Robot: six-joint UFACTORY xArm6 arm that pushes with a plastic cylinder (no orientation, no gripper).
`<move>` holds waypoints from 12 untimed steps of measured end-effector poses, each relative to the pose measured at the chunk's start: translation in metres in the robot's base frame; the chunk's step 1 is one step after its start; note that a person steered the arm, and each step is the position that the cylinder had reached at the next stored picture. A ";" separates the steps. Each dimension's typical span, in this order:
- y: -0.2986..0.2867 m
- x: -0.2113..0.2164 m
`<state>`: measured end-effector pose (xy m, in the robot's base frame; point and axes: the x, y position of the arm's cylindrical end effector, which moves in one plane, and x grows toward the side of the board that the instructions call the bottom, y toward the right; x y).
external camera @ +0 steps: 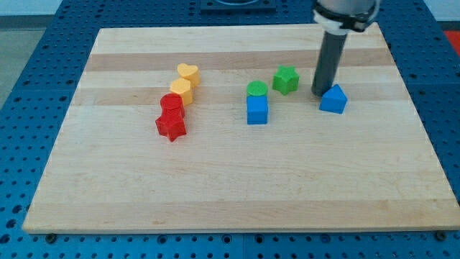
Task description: Move the green star into the green circle
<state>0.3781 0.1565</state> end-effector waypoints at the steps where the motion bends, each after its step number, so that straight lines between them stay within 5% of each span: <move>1: 0.008 -0.026; 9: -0.074 -0.032; 12: -0.035 -0.026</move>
<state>0.3524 0.1216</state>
